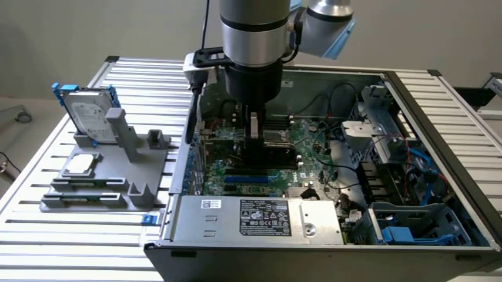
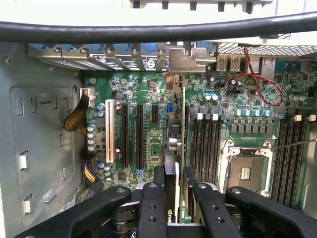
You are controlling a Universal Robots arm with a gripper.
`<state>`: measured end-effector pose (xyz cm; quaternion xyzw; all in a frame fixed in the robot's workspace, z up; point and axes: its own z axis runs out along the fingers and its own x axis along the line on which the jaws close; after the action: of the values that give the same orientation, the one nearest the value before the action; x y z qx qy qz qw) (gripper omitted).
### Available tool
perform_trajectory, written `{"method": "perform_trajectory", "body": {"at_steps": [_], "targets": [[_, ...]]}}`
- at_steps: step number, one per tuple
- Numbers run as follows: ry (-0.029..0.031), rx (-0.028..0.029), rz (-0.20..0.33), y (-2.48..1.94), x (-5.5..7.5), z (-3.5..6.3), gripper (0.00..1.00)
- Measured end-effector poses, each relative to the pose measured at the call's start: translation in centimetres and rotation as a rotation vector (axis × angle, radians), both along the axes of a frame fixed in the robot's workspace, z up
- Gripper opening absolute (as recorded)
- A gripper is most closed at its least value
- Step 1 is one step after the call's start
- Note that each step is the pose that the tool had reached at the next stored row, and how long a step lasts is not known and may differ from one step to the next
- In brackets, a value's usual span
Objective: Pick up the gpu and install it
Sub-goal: 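Insert the gpu into the slot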
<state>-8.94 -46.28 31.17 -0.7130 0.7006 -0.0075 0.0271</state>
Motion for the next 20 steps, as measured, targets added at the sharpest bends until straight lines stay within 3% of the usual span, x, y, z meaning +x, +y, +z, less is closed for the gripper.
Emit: {"method": "perform_trajectory", "body": {"at_steps": [9, 20], "targets": [[-0.0001, 0.0002, -0.042, -0.01, -0.21, -0.37, 0.27], [-0.0003, 0.0005, -0.043, -0.05, -0.59, -0.93, 0.27]]}}
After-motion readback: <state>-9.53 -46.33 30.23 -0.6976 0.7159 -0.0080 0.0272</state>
